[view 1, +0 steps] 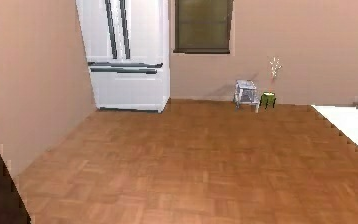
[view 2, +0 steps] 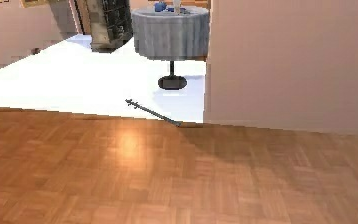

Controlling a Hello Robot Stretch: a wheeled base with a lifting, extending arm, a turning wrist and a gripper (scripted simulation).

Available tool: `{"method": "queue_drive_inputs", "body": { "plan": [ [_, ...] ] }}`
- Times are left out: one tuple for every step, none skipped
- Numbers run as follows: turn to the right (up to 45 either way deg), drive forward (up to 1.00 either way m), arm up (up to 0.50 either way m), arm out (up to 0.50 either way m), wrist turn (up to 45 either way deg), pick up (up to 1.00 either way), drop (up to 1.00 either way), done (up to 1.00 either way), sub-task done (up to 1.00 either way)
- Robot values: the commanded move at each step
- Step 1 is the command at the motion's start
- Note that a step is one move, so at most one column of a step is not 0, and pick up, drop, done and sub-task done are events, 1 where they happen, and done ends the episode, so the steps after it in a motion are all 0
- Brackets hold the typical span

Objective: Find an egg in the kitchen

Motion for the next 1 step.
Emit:
{"method": "queue_drive_inputs", "body": {
  "plan": [
    [-45.0, 0.0, 0.0, 0.0, 0.0, 0.0, 0.0, 0.0, 0.0]
  ]
}}
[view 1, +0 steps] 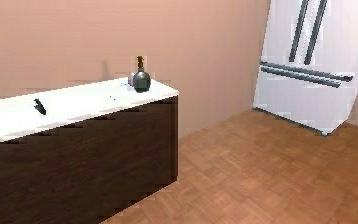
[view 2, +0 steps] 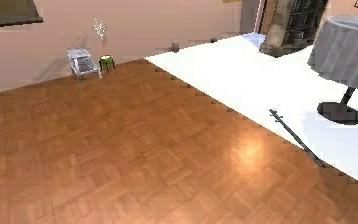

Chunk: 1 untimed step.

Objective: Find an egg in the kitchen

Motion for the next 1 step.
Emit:
{"method": "queue_drive_inputs", "body": {
  "plan": [
    [-9.0, 0.0, 0.0, 0.0, 0.0, 0.0, 0.0, 0.0, 0.0]
  ]
}}
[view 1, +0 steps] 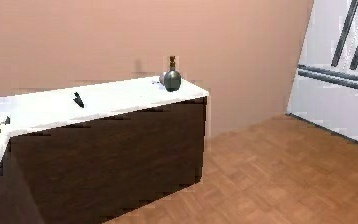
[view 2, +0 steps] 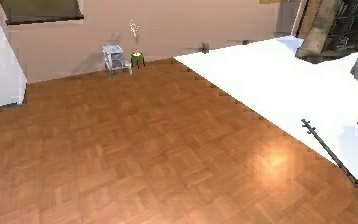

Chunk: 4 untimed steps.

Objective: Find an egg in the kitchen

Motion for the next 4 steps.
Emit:
{"method": "queue_drive_inputs", "body": {
  "plan": [
    [0.0, 0.75, 0.0, 0.0, 0.0, 0.0, 0.0, 0.0, 0.0],
    [-6.0, 0.0, 0.0, 0.0, 0.0, 0.0, 0.0, 0.0, 0.0],
    [0.0, 0.9, 0.0, 0.0, 0.0, 0.0, 0.0, 0.0, 0.0],
    [0.0, 0.0, 0.0, 0.0, 0.0, 0.0, 0.0, 1.0, 0.0]
  ]
}}
